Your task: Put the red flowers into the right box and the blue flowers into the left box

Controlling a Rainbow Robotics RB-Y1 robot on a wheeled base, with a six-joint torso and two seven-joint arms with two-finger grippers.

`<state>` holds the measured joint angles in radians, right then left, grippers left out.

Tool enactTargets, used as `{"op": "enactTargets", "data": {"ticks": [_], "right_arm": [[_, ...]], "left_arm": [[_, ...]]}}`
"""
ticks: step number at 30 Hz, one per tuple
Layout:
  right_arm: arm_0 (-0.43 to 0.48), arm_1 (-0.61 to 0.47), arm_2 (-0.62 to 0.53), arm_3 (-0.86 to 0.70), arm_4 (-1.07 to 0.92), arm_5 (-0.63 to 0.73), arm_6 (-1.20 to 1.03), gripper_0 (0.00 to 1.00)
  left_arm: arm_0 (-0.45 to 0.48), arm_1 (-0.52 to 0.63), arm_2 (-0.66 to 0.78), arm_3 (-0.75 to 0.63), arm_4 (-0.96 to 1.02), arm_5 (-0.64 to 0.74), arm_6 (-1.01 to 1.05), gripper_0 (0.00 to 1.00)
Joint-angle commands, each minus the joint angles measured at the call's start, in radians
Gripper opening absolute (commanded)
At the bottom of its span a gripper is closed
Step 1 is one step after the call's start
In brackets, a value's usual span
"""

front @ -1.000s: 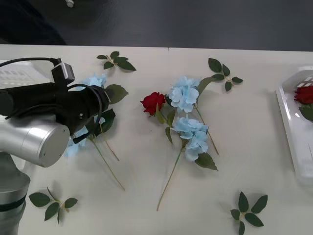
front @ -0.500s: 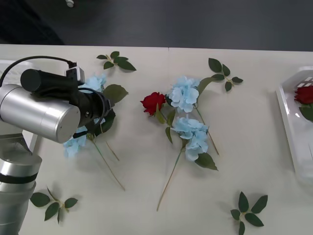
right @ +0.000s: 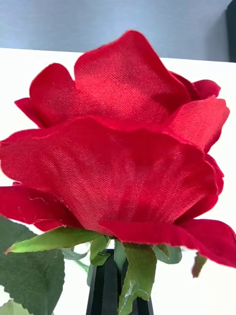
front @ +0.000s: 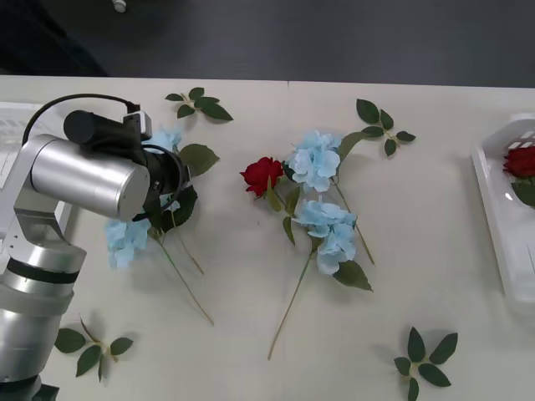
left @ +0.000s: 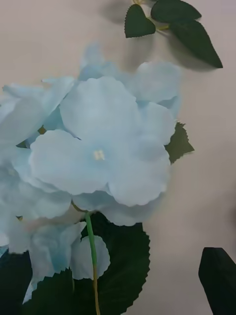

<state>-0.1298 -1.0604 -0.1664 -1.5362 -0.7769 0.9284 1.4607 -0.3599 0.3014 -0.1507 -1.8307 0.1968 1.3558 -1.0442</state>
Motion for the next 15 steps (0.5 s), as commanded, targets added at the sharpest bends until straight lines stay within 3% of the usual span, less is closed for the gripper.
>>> {"op": "enactTargets", "data": {"ticks": [1, 2, 4, 6, 8, 15], "right_arm": [[-0.005, -0.023, -0.012, -0.013, 0.019, -0.011, -0.037, 0.00], [-0.005, -0.023, -0.010, -0.015, 0.021, -0.010, -0.034, 0.00], [-0.005, -0.023, -0.007, -0.015, 0.019, -0.010, -0.036, 0.09], [-0.005, -0.023, -0.007, -0.015, 0.022, -0.010, -0.033, 0.36], [-0.005, -0.023, -0.007, -0.015, 0.025, -0.008, -0.031, 0.50], [-0.005, -0.023, -0.008, -0.024, 0.024, -0.008, -0.029, 0.53]], "left_arm": [[-0.064, 0.005, 0.023, 0.047, -0.004, -0.021, -0.037, 1.00], [-0.068, 0.005, 0.023, 0.064, -0.004, -0.032, -0.039, 1.00], [-0.074, 0.004, 0.023, 0.088, -0.002, -0.057, -0.042, 1.00], [-0.079, 0.005, 0.022, 0.119, -0.002, -0.092, -0.048, 1.00], [-0.083, 0.004, 0.022, 0.142, 0.001, -0.113, -0.053, 1.00], [-0.087, 0.004, 0.022, 0.214, 0.023, -0.165, -0.069, 1.00]]}}
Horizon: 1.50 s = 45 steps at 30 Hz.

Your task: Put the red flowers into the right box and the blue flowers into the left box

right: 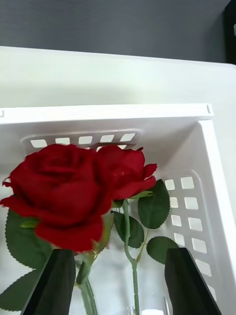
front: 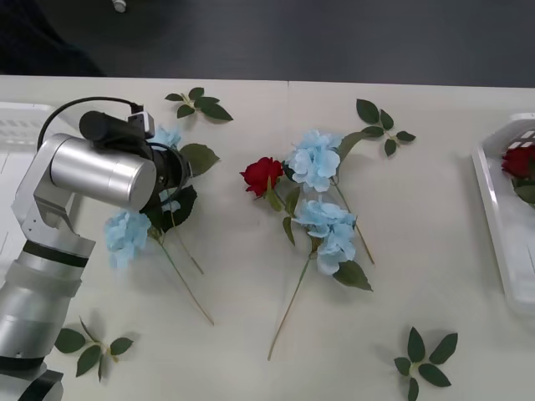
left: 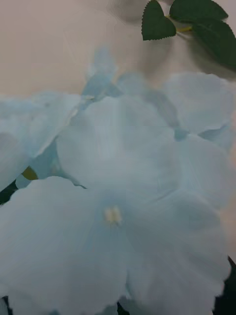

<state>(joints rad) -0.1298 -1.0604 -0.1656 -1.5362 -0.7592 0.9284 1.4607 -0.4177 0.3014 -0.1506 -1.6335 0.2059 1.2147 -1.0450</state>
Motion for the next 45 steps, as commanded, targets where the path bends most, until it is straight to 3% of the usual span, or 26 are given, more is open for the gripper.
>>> {"op": "enactTargets", "data": {"ticks": [1, 7, 14, 15, 16, 18, 21, 27, 35, 45], "right_arm": [[-0.005, -0.024, -0.008, -0.025, 0.004, -0.008, -0.029, 0.54], [-0.005, -0.023, -0.037, -0.042, -0.103, 0.032, -0.017, 0.53], [-0.005, -0.024, -0.104, -0.119, -0.255, 0.205, 0.020, 0.53], [-0.005, -0.024, -0.112, -0.133, -0.282, 0.228, 0.027, 0.53], [-0.005, -0.023, -0.114, -0.148, -0.305, 0.242, 0.032, 0.53], [-0.005, -0.023, -0.114, -0.170, -0.339, 0.259, 0.040, 0.53], [-0.005, -0.023, -0.115, -0.208, -0.393, 0.267, 0.052, 0.53], [-0.019, -0.023, -0.101, -0.285, -0.489, 0.270, 0.145, 0.53], [-0.136, -0.016, 0.017, -0.300, -0.638, 0.317, 0.191, 0.53], [-0.258, 0.243, 0.181, -0.295, -0.407, 0.317, 0.211, 0.53]], "left_arm": [[-0.029, 0.005, 0.022, 0.021, 0.015, -0.027, -0.069, 1.00], [-0.029, 0.004, 0.011, 0.057, 0.030, -0.061, -0.089, 1.00], [-0.029, 0.004, -0.024, 0.076, 0.033, -0.115, -0.104, 1.00], [-0.029, 0.004, -0.027, 0.076, 0.033, -0.115, -0.107, 0.86], [-0.029, 0.004, -0.034, 0.076, 0.033, -0.115, -0.110, 0.54], [-0.029, 0.004, -0.040, 0.076, 0.030, -0.115, -0.115, 0.19], [-0.029, 0.004, -0.050, 0.076, 0.032, -0.126, -0.121, 0.03], [-0.029, 0.004, -0.057, 0.072, 0.033, -0.133, -0.130, 0.00], [-0.027, 0.004, -0.055, 0.003, 0.036, -0.133, -0.132, 0.00], [0.031, 0.004, 0.003, -0.190, 0.064, -0.133, -0.124, 0.00]]}}
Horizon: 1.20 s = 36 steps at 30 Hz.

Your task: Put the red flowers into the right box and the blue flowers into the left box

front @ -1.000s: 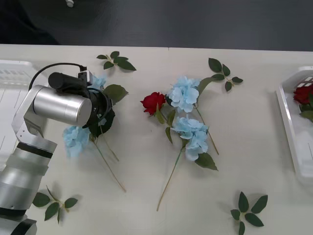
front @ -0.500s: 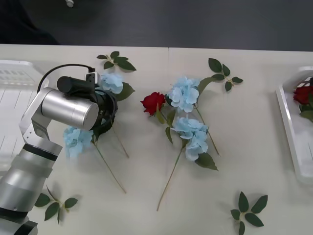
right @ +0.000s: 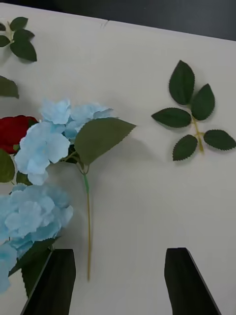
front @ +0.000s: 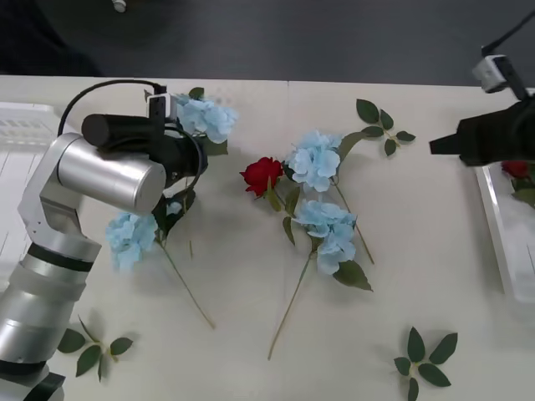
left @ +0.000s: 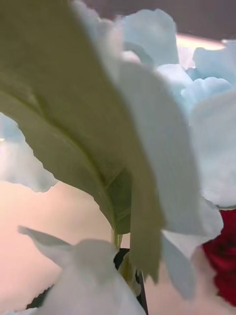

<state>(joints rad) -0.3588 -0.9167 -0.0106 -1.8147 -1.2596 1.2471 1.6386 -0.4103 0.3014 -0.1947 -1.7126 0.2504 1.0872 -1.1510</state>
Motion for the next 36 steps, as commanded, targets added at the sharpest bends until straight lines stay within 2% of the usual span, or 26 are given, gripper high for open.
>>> {"op": "enactTargets", "data": {"ticks": [1, 8, 13, 16, 21, 27, 31, 36], "right_arm": [[-0.037, 0.128, 0.046, -0.011, 0.128, -0.001, 0.035, 0.53], [-0.091, 0.242, 0.132, 0.064, 0.256, -0.001, 0.055, 0.53], [-0.124, 0.318, 0.170, 0.137, 0.333, -0.006, 0.073, 0.53], [-0.128, 0.364, 0.172, 0.163, 0.394, -0.009, 0.081, 0.53], [-0.134, 0.394, 0.216, 0.213, 0.436, -0.037, 0.089, 0.53], [-0.160, 0.395, 0.293, 0.301, 0.428, -0.109, 0.103, 0.53], [-0.164, 0.398, 0.308, 0.327, 0.414, -0.123, 0.118, 0.53], [-0.161, 0.400, 0.311, 0.333, 0.381, -0.121, 0.133, 0.53]], "left_arm": [[0.031, 0.005, 0.055, -0.136, 0.024, -0.006, -0.016, 0.00], [0.120, 0.004, 0.133, -0.318, 0.081, -0.004, -0.004, 0.00], [0.220, 0.005, 0.245, -0.493, 0.173, 0.039, -0.006, 0.00], [0.254, 0.007, 0.347, -0.608, 0.225, 0.160, -0.006, 0.00], [0.257, 0.030, 0.558, -0.742, 0.331, 0.412, -0.009, 0.00], [0.252, 0.156, 0.673, -0.763, 0.426, 0.548, -0.015, 0.00], [0.225, 0.246, 0.704, -0.693, 0.472, 0.562, -0.018, 0.00], [0.189, 0.277, 0.742, -0.582, 0.477, 0.560, -0.098, 0.00]]}}
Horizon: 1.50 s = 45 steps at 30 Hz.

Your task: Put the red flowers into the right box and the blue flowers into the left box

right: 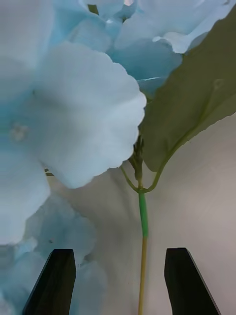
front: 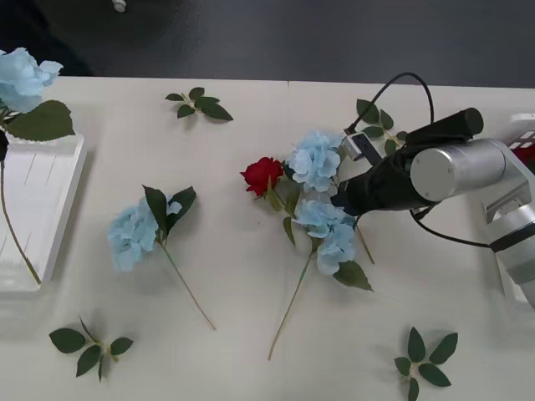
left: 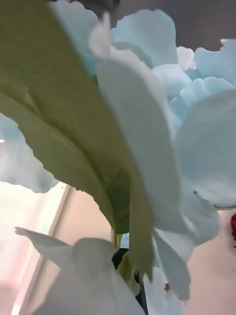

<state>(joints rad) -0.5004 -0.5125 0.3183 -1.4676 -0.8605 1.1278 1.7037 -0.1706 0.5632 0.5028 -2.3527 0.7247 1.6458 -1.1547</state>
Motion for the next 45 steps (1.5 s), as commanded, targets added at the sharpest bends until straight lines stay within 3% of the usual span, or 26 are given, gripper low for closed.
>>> {"op": "enactTargets", "data": {"ticks": [1, 14, 30, 32, 37, 44, 45], "right_arm": [[-0.020, -0.004, -0.013, -0.014, -0.018, -0.002, 0.074, 0.53], [-0.020, -0.009, -0.007, 0.019, -0.029, -0.016, 0.166, 0.53], [-0.020, 0.051, 0.024, 0.150, 0.037, -0.309, 0.163, 0.53], [-0.020, 0.049, 0.048, 0.164, 0.028, -0.344, 0.165, 0.65], [-0.020, 0.023, 0.100, 0.174, -0.011, -0.399, 0.172, 0.84], [-0.020, 0.020, 0.107, 0.174, -0.037, -0.399, 0.192, 0.86], [-0.020, 0.019, 0.107, 0.174, -0.032, -0.399, 0.194, 0.86]], "left_arm": [[-0.053, 0.017, 0.062, 0.092, 0.002, -0.008, -0.128, 0.00], [-0.050, 0.084, 0.261, 0.408, 0.035, -0.078, -0.500, 0.00], [-0.050, 0.109, 0.243, 0.783, 0.067, -0.382, -0.861, 0.00], [-0.050, 0.109, 0.237, 0.809, 0.065, -0.408, -0.889, 0.00], [-0.050, 0.109, 0.206, 0.854, 0.056, -0.448, -0.921, 0.00], [-0.044, 0.107, 0.155, 0.857, 0.032, -0.454, -0.921, 0.01], [-0.044, 0.107, 0.151, 0.857, 0.030, -0.454, -0.921, 0.06]]}}
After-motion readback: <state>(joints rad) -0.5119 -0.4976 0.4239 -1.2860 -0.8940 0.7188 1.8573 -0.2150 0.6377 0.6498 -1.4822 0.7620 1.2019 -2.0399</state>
